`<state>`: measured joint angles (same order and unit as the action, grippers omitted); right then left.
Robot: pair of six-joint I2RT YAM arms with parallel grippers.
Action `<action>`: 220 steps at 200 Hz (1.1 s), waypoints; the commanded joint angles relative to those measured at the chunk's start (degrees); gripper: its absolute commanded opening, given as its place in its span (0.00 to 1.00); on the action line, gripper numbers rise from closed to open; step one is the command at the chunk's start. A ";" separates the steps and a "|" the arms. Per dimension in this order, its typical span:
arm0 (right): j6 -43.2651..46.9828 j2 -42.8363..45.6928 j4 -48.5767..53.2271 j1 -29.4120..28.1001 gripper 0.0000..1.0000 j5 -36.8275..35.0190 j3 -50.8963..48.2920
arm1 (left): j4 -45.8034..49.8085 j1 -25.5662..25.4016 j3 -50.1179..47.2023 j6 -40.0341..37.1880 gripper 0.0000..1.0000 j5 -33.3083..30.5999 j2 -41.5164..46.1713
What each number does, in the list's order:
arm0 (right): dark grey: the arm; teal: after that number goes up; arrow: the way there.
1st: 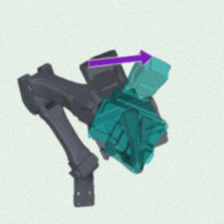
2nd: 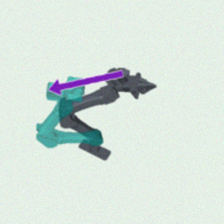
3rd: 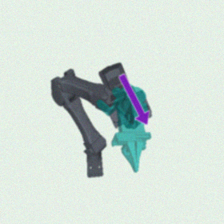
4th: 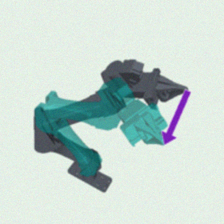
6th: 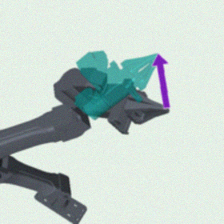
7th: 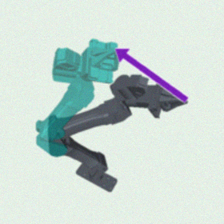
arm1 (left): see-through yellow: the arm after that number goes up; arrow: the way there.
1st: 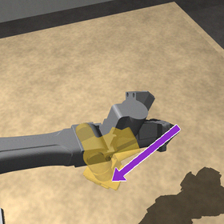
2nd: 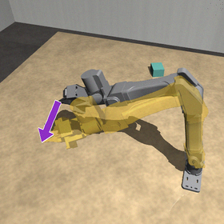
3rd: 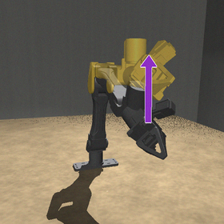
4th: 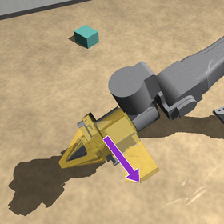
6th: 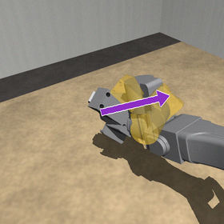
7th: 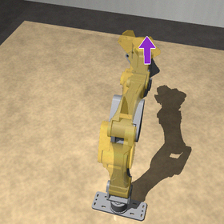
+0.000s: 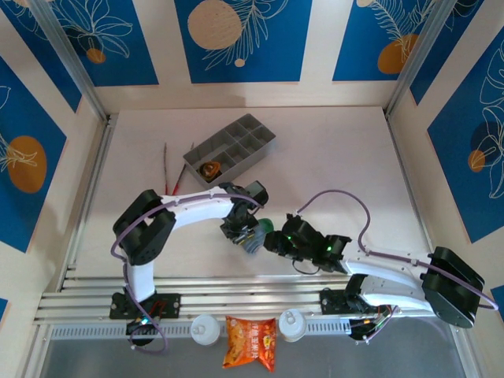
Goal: Roll the socks
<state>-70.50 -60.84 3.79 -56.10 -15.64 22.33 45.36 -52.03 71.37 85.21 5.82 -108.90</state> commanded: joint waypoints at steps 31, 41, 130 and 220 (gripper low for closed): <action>-18.22 -2.81 -13.80 2.07 0.56 10.86 -2.27 | 10.31 -0.44 -1.65 -0.53 0.00 2.44 -9.54; -18.15 -4.71 -14.07 2.06 0.54 12.09 -1.15 | 10.62 -0.44 -1.41 -0.88 0.00 2.43 -9.74; -18.80 -17.02 -24.24 1.65 0.44 13.62 2.17 | 10.18 -0.44 -1.15 -2.28 0.00 2.82 -9.62; -21.91 -24.24 -28.67 4.90 0.15 12.57 1.81 | 7.93 -0.44 -4.52 -2.02 0.00 4.22 -5.20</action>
<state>-89.71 -83.44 -23.99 -52.64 1.83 23.14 47.62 -51.37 73.12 83.44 6.94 -109.40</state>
